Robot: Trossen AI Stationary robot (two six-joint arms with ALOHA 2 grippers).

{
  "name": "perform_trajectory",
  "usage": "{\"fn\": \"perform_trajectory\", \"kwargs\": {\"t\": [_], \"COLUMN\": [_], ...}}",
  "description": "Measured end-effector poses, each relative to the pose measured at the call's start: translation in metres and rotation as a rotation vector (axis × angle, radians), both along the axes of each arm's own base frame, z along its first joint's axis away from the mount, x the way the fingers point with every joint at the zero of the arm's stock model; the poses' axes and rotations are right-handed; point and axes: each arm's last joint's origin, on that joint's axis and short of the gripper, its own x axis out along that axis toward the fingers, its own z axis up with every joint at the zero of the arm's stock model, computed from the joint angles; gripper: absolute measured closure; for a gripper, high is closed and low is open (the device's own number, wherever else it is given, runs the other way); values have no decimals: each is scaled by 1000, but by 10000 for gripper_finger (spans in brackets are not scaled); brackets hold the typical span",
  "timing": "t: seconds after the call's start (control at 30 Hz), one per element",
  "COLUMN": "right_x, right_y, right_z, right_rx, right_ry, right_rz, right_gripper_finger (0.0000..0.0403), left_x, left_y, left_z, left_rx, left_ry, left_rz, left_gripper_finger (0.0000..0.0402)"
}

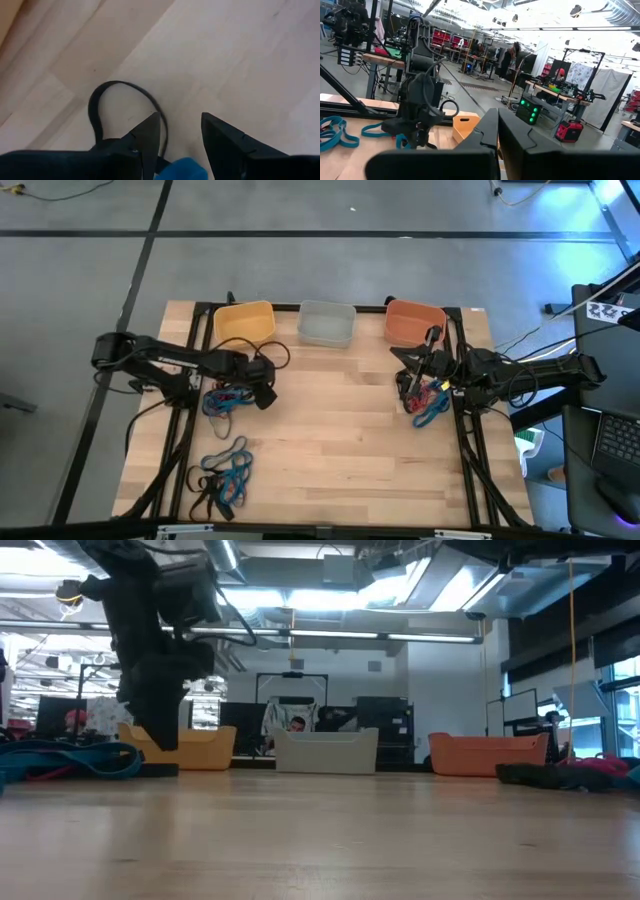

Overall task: Sort rubber bands into baskets
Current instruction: Put the black rubber band into the yellow bin

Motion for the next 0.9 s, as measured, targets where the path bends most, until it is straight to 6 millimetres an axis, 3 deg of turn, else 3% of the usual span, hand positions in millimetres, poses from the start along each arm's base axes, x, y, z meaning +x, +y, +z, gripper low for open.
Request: {"fn": "perform_trajectory", "kwargs": {"t": [0.2,0.9], "right_x": [0,0], "right_y": [0,0], "right_z": [0,0], "right_rx": [0,0], "right_ry": [1,3], "right_rz": [0,-2], "right_gripper_finger": [388,388], "left_x": [1,8], "left_y": [4,9], "left_z": [-6,-28], "left_rx": [101,51], "left_ry": [29,92], "left_rz": [86,139], "left_gripper_finger": [263,263]}}
